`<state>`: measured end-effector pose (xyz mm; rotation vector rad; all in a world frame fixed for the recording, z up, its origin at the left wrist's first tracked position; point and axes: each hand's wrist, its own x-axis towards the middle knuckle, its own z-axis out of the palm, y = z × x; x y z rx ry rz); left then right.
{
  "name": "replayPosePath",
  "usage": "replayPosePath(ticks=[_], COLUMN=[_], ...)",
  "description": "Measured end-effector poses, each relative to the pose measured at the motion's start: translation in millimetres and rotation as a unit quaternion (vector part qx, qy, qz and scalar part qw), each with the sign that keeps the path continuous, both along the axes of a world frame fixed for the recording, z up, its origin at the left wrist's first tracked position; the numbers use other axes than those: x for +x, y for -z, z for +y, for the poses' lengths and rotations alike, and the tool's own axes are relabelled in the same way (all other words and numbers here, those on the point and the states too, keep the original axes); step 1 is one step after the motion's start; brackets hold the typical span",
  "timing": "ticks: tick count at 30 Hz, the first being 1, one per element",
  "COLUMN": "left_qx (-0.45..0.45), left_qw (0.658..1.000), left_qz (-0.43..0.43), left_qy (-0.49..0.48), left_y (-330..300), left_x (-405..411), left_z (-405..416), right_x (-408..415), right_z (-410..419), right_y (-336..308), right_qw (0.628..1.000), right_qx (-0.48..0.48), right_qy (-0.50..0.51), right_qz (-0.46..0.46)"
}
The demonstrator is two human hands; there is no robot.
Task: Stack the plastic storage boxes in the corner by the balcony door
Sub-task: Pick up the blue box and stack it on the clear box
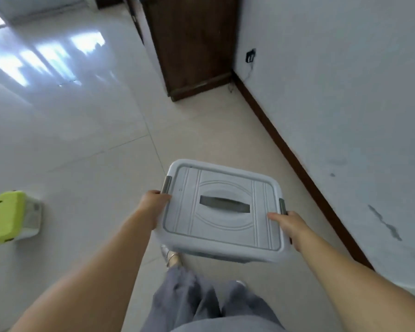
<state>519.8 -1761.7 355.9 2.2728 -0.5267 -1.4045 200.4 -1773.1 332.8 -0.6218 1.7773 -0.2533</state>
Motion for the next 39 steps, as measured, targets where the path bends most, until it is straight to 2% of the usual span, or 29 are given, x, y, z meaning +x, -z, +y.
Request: replayPosePath(ticks=[9, 16, 21, 26, 29, 39], left_qx=[-0.020, -0.043, -0.063, -0.093, -0.077, -0.075], left_qw=[0.990, 0.979, 0.956, 0.926, 0.906, 0.862], left_qz=[0.030, 0.016, 0.030, 0.039, 0.036, 0.001], left_qy=[-0.133, -0.197, -0.285, -0.363, -0.414, -0.501], left_y=[-27, -48, -39, -27, -30, -38], left_x=[211, 363, 467, 583, 656, 886], left_z=[-7, -18, -25, -53, -74, -122], right_x=[224, 405, 534, 671, 766, 1049], right_z=[-110, -177, -231, -292, -329, -413], right_y=[-32, -54, -47, -29, -28, -43], right_qw=[0.993, 0.980, 0.965, 0.949, 0.941, 0.907], right_qx=[-0.047, -0.111, -0.133, -0.118, -0.101, -0.112], right_qy=[-0.107, -0.163, -0.226, -0.288, -0.316, -0.398], right_qz=[0.000, -0.011, -0.012, -0.047, -0.069, -0.079])
